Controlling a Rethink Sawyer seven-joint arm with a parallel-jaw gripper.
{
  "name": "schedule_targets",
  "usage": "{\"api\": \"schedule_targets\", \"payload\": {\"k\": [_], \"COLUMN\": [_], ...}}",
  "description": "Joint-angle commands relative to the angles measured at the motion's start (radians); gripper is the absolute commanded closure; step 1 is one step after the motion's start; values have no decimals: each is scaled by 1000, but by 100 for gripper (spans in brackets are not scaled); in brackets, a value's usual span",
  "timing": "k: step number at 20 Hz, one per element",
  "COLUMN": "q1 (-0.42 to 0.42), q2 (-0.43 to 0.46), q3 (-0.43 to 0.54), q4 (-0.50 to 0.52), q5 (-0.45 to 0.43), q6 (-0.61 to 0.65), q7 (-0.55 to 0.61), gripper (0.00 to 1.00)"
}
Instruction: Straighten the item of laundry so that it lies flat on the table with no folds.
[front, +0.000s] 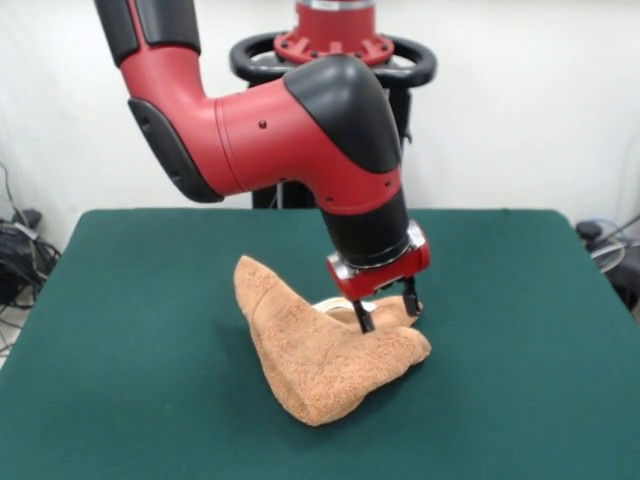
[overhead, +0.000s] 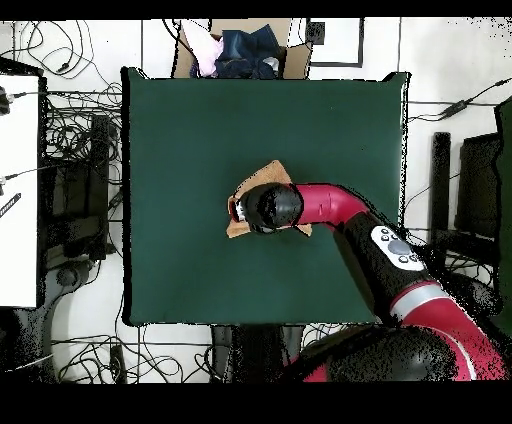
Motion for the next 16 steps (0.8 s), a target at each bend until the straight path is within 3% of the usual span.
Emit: {"api": "schedule_targets", "payload": {"k": [1,16], "q1": [41,33], "q2": [-4,80], "q3": [67,111], "q4": [-108,-213], "q5": [13,-2], "q6": [86,153], "q7": [-70,-147], "gripper": [0,0]}}
